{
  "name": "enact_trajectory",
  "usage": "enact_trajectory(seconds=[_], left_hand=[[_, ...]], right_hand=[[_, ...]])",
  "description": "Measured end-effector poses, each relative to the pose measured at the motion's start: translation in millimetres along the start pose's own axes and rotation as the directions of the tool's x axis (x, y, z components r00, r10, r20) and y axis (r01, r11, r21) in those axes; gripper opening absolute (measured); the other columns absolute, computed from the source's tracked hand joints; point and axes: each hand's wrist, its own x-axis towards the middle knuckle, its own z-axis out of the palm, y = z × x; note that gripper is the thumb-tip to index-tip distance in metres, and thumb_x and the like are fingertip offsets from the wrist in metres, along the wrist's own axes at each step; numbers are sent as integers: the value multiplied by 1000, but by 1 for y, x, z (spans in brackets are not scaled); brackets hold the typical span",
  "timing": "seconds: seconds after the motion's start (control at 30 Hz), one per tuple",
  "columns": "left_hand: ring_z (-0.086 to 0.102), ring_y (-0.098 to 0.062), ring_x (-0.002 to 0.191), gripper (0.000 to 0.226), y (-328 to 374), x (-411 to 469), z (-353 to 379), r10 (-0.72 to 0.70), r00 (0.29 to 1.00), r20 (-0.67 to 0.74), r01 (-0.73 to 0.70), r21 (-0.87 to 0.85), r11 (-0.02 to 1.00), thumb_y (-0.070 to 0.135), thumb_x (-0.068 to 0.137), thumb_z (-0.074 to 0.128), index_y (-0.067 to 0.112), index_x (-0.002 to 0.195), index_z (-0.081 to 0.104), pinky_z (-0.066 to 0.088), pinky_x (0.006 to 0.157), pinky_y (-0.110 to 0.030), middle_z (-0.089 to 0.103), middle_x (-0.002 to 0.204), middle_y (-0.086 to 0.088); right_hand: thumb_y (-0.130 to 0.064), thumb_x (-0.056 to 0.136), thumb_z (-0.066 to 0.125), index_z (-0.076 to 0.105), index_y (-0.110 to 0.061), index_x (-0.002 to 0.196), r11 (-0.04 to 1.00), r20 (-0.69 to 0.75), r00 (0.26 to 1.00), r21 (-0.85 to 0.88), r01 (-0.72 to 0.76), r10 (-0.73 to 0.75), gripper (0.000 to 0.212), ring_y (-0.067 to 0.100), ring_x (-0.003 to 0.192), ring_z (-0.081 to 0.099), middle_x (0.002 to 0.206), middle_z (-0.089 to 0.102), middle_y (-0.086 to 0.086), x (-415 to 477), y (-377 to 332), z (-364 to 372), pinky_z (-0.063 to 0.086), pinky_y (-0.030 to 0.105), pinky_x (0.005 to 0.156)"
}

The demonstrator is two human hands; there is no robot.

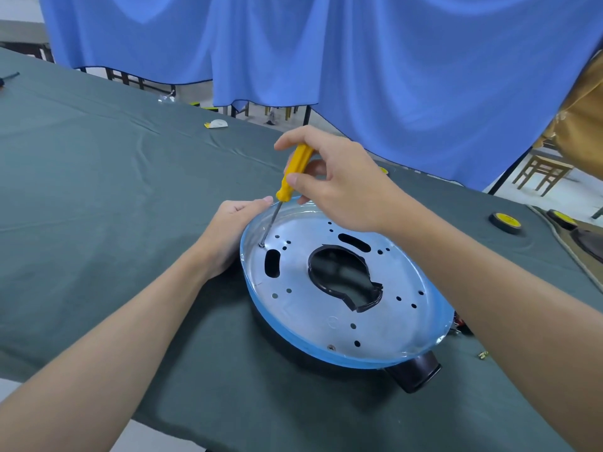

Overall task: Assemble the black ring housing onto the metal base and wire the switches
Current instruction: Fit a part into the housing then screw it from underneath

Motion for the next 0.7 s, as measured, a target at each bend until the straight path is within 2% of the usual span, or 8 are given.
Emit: enact_trajectory(seconds=[0.13,0.27,0.33,0.4,0.5,0.6,0.67,0.7], left_hand=[[45,-4,38,65,1,-1,5,-7,1000,0,7,13,1000,24,101,52,26,36,52,37,42,-13,49,42,14],[41,-11,43,55,2,-2,2,-15,999,-29,15,3,1000,29,99,56,15,46,48,36,45,-18,46,47,6],[38,-21,54,51,3,-3,1,-23,999,-26,22,-14,1000,33,95,60,0,60,44,33,52,-25,42,58,-6],[31,-25,62,54,4,-4,2,-29,999,-18,29,-16,999,34,90,61,-8,64,40,28,57,-31,36,67,-10],[27,-18,51,53,4,-4,2,-29,999,-46,30,15,999,26,94,60,8,56,27,25,52,-29,31,53,-2],[27,-15,49,54,2,-3,2,-35,999,-40,35,6,999,28,96,60,5,54,33,25,49,-27,31,50,3],[27,-14,47,57,4,-4,2,-29,999,-36,29,-5,1000,32,94,61,16,50,30,25,47,-24,31,48,5],[26,-14,47,56,4,-4,3,-28,999,-37,27,-10,1000,34,91,63,19,49,29,25,47,-24,31,48,5]], right_hand=[[-1,92,52,51,-13,130,996,119,993,-90,18,-8,40,25,87,61,93,63,12,9,-8,-6,51,43,82],[-9,94,51,51,-18,130,968,206,978,-240,67,-16,37,4,73,53,85,60,1,22,-15,-7,41,22,71],[-19,94,54,56,-19,122,934,204,979,-343,99,-29,29,8,75,47,73,53,-10,29,-19,-5,35,25,70],[-27,90,58,60,-20,104,914,158,986,-390,111,-52,16,12,74,48,70,50,-11,35,-22,1,41,30,76],[-31,88,56,51,-20,82,882,111,994,-467,65,-15,13,24,88,49,79,50,-6,41,-26,13,44,36,83],[-48,86,54,46,-18,79,860,132,983,-509,-44,129,31,25,86,55,87,55,0,43,-33,9,43,35,66],[-42,86,50,49,-18,87,869,218,953,-488,-80,210,23,23,78,64,82,59,1,44,-36,0,40,31,54],[-34,87,48,50,-17,95,872,260,941,-485,-64,214,18,25,78,65,83,59,3,44,-37,-3,42,32,54]])
